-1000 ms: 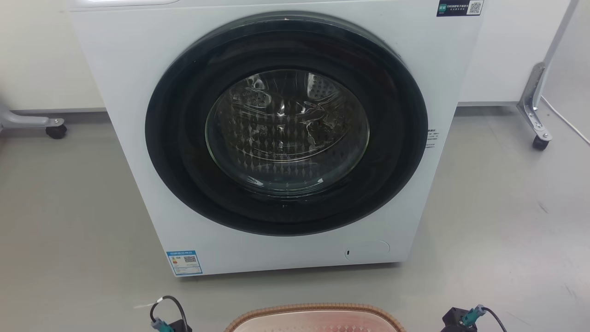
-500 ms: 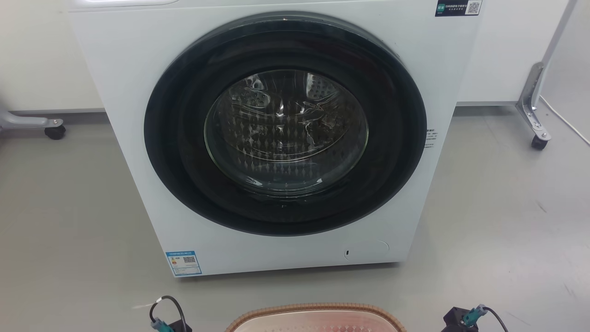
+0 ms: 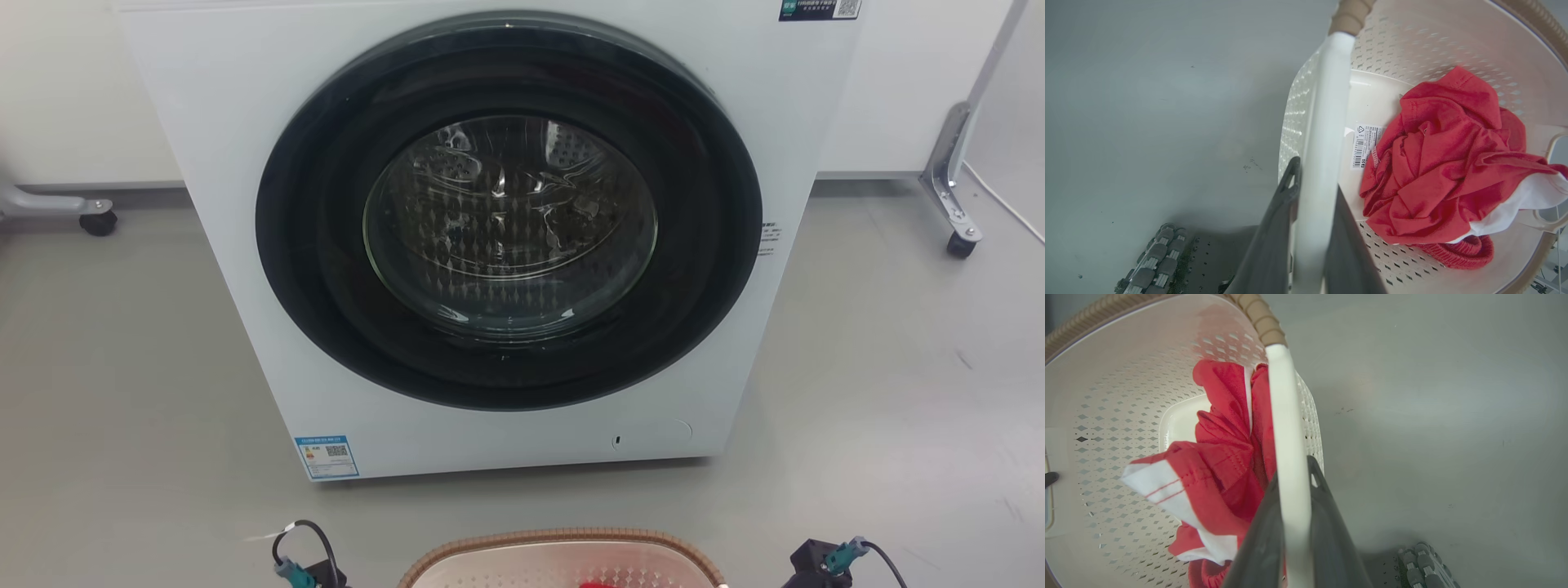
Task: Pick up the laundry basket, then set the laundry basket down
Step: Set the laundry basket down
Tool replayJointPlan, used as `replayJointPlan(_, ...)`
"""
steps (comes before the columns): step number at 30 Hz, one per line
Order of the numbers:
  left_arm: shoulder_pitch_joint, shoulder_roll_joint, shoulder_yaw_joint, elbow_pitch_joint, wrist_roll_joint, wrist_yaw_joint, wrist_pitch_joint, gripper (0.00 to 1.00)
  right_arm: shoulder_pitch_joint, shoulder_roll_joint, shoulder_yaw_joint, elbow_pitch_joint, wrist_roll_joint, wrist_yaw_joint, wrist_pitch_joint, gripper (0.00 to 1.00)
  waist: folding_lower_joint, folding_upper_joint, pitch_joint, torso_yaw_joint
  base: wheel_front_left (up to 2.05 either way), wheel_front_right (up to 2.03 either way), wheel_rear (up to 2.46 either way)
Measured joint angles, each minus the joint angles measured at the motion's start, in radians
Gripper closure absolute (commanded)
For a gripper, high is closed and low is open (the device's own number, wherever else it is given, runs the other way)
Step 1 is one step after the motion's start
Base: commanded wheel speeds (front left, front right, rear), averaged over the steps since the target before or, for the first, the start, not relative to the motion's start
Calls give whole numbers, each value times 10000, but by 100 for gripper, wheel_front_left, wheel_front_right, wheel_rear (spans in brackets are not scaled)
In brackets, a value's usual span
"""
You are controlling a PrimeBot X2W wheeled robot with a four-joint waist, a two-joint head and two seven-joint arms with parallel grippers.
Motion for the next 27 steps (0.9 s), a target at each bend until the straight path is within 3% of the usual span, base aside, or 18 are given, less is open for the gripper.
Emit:
replayJointPlan(12,-131,-2,-176,-401,-81,105,-663,100,-123,-54,6,-102,-109,0,-1070,100,1,0,790,28,0,0,0)
replayJointPlan(27,-1491,-2,-190,-708,98,274,-2048,100,-1475,-196,15,-416,-414,-33,-2514,100,2,1,2740,3,0,0,0)
